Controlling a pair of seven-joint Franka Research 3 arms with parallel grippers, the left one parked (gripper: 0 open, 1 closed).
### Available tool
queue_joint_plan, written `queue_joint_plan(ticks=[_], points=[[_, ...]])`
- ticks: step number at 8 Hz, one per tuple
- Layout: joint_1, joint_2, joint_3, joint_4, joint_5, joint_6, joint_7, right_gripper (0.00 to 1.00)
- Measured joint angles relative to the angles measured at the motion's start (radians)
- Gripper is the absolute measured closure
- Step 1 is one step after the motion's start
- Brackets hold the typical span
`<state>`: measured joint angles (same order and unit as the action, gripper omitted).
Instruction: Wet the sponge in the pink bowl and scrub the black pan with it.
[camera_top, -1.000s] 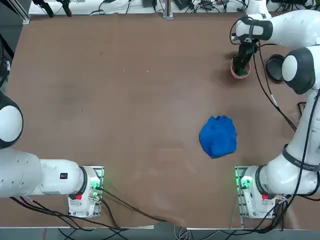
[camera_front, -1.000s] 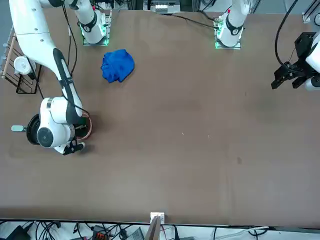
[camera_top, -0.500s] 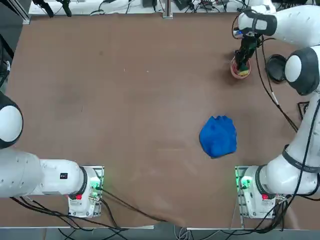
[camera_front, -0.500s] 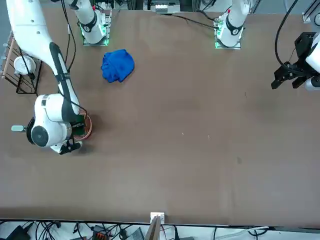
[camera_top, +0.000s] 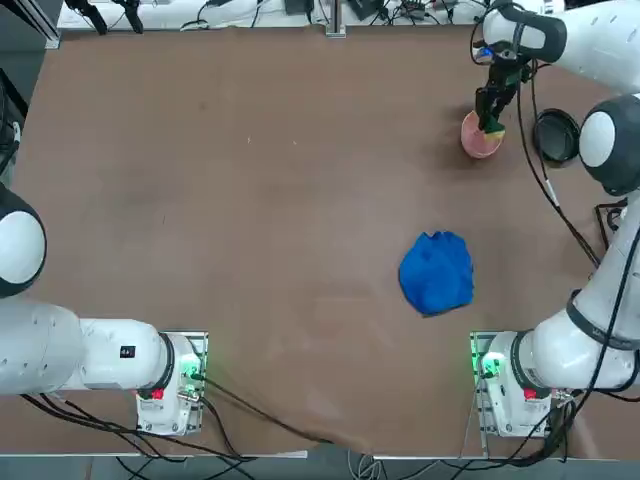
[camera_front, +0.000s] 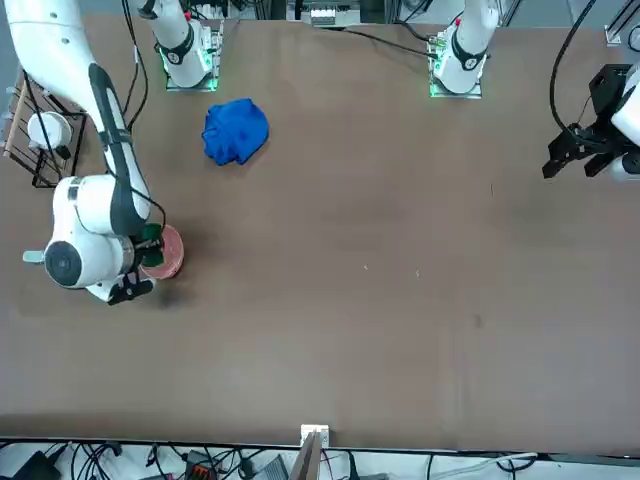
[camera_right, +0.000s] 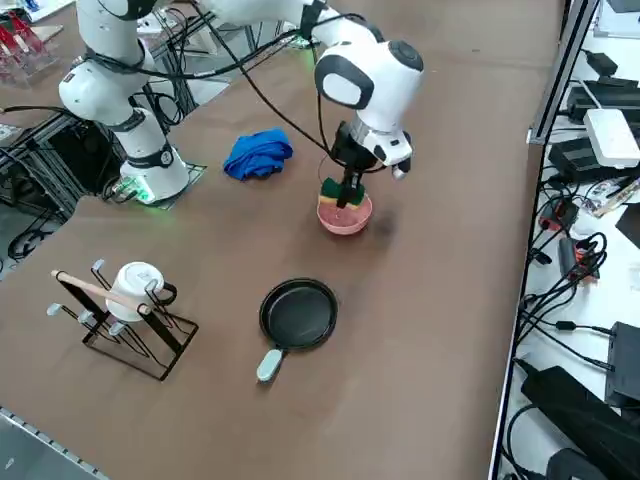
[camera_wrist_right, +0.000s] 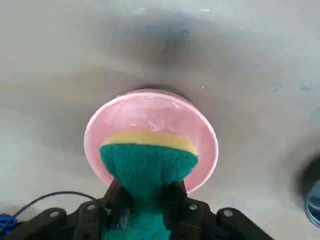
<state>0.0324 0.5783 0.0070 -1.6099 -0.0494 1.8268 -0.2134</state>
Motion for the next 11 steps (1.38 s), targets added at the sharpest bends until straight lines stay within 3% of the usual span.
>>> queue_joint_plan(ticks=[11], points=[[-0.003,0.006,-0.001,-0.005,0.000,0.000,0.006,0.65]])
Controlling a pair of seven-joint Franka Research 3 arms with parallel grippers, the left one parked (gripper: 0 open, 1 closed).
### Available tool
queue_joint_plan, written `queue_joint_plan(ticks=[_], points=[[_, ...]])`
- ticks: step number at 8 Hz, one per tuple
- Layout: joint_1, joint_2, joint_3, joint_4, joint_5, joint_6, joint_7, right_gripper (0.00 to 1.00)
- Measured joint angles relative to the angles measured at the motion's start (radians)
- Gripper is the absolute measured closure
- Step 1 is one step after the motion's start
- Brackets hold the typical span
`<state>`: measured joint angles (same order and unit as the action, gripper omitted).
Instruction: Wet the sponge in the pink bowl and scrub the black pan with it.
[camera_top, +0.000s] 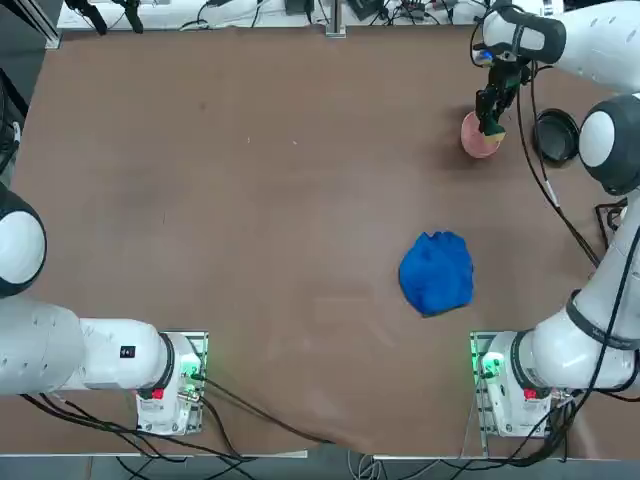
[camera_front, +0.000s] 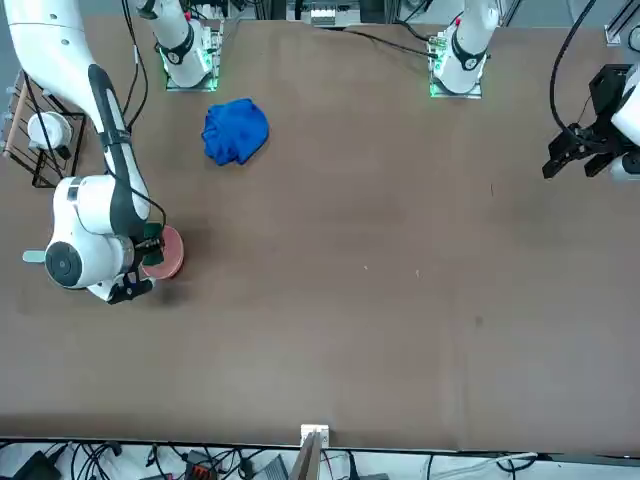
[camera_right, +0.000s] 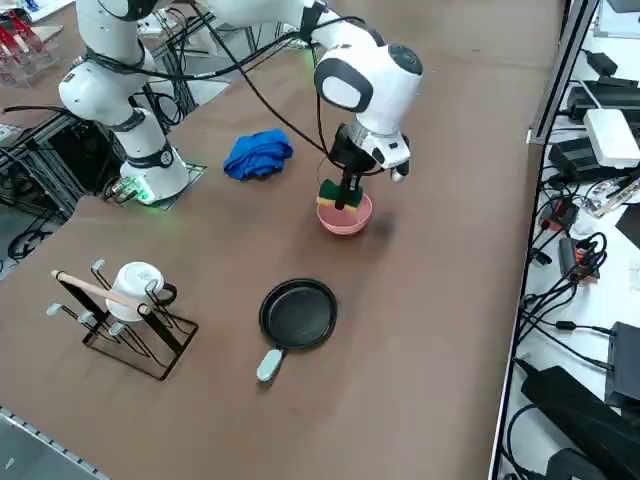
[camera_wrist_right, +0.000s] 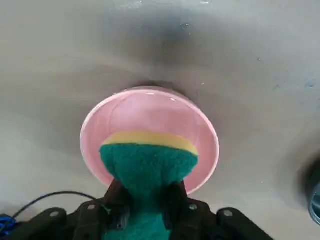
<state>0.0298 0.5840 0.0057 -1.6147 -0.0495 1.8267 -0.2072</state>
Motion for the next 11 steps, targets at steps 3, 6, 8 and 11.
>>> queue_joint_plan(ticks=[3,6,8,11], points=[[-0.033,-0.010,-0.017,0.005,-0.011,-0.003,0.001,0.65],[-0.204,-0.025,-0.025,0.035,-0.055,-0.001,-0.143,0.65],[-0.315,0.007,-0.025,0.085,-0.055,0.009,-0.256,0.65],[-0.378,0.091,-0.024,0.111,-0.055,0.085,-0.314,0.65]])
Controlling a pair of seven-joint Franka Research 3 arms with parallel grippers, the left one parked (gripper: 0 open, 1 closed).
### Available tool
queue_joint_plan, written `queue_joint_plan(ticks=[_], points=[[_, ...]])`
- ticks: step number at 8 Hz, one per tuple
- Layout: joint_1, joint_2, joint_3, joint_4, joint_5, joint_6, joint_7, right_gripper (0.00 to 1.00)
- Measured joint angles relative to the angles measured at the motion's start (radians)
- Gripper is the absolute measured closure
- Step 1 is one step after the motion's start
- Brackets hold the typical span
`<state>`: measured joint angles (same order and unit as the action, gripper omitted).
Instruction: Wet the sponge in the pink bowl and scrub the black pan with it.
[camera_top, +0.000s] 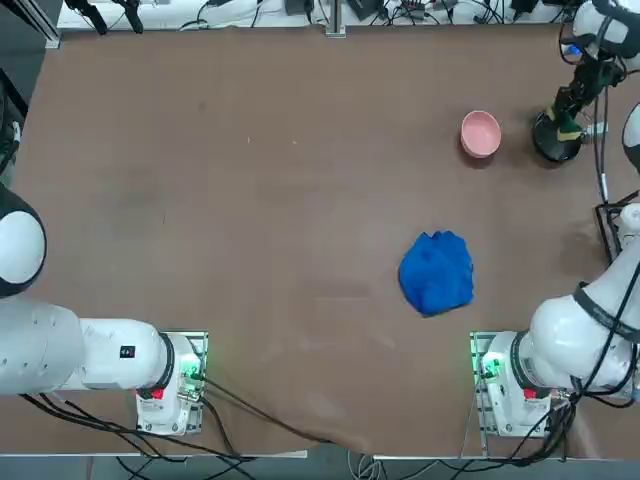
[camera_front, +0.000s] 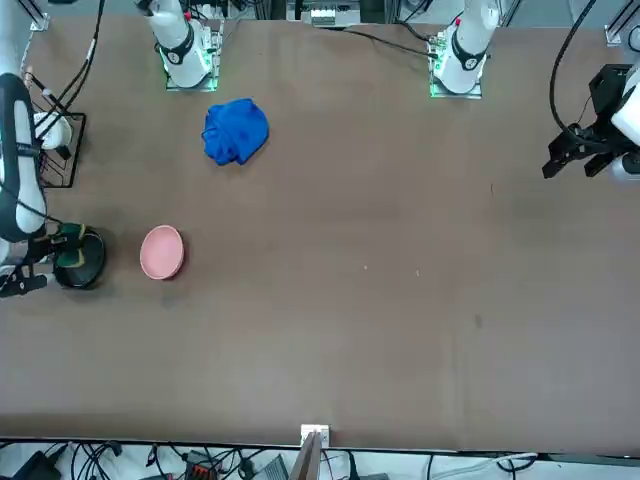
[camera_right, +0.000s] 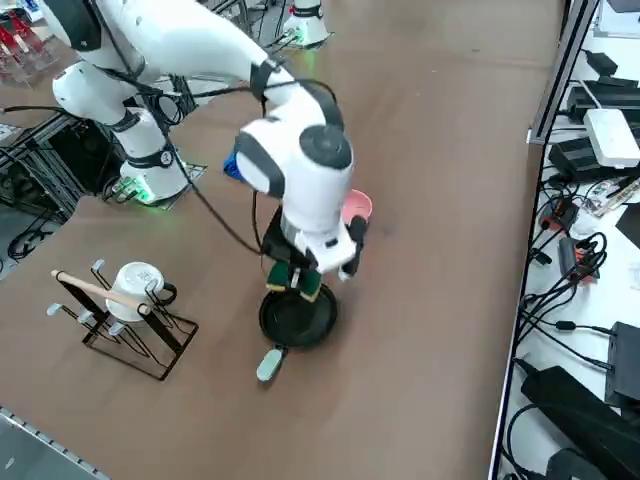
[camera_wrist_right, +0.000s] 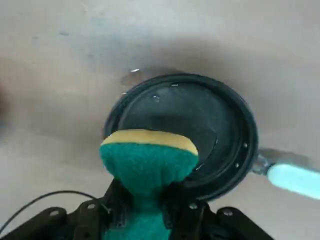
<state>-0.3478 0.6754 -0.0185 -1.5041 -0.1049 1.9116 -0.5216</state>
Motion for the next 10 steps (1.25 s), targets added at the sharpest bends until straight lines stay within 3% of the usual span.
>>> queue_joint_plan(ticks=[6,10], points=[[-0.060,0.099,0.000,0.003,-0.062,0.153,-0.047,0.64],[-0.060,0.103,0.021,0.020,-0.063,0.178,-0.060,0.64]])
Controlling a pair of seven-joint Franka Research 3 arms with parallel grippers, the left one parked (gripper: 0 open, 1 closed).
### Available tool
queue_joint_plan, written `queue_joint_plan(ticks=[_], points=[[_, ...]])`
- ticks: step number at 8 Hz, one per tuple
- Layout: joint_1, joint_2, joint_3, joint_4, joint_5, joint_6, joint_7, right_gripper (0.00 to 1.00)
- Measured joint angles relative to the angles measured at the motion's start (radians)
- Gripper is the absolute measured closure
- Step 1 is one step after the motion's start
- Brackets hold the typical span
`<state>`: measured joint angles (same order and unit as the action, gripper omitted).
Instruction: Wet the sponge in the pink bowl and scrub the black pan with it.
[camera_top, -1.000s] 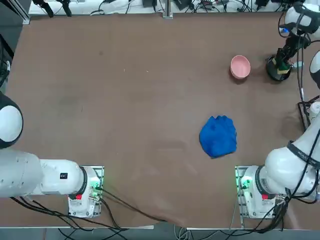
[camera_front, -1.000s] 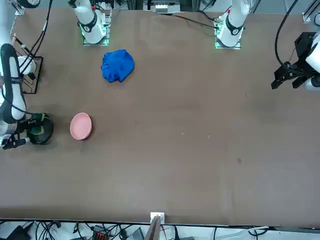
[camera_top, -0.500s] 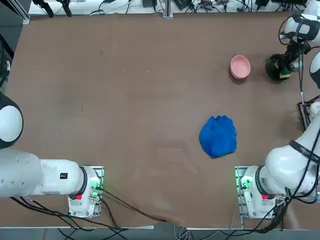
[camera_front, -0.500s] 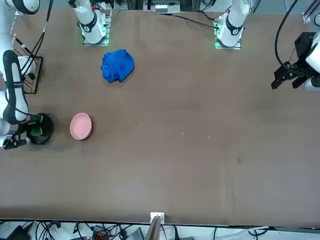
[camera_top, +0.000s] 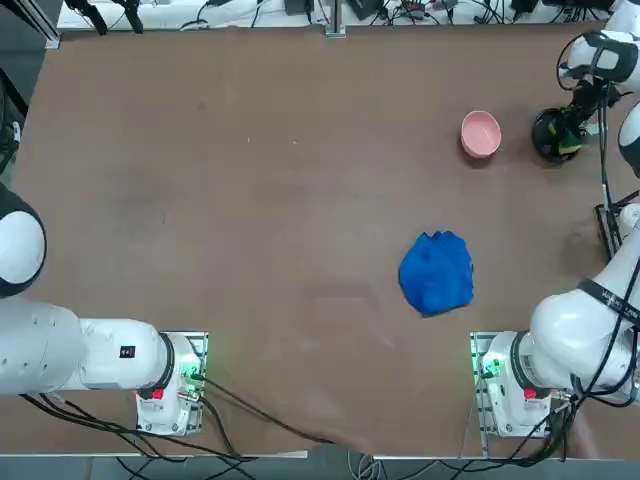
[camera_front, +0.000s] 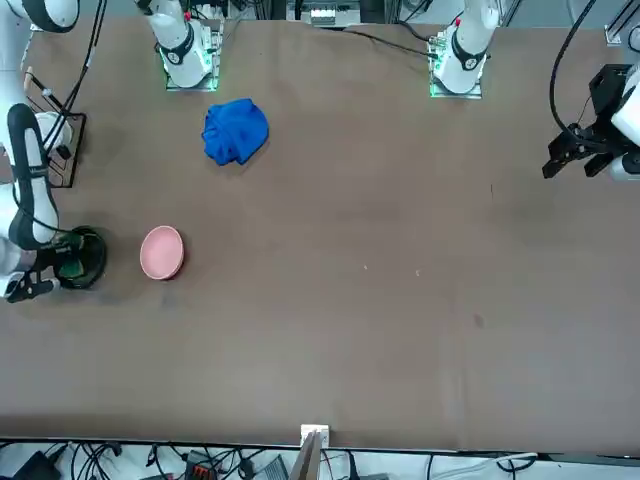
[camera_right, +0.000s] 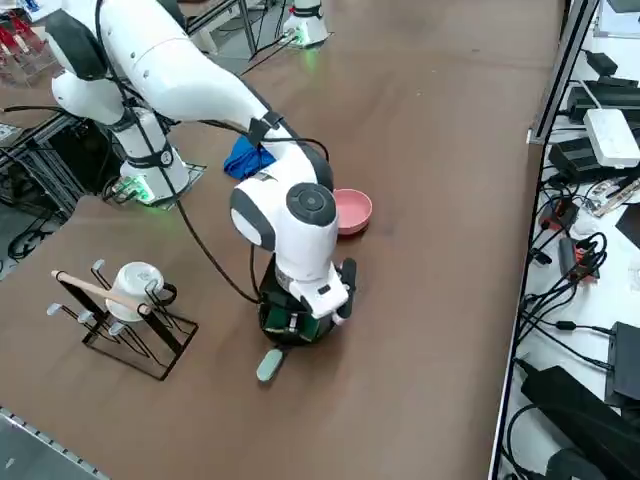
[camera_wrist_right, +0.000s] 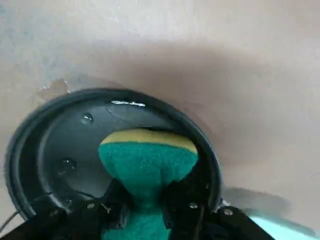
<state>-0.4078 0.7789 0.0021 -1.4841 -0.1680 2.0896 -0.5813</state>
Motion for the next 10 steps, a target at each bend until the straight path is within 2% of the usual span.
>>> queue_joint_plan(ticks=[4,6,10], points=[[0.062,0.000,0.010,0.008,0.009,-0.004,0.008,0.64],[0.060,0.002,0.008,0.006,0.015,-0.010,0.008,0.64],[0.055,-0.001,0.007,0.005,0.022,-0.163,0.006,0.64]])
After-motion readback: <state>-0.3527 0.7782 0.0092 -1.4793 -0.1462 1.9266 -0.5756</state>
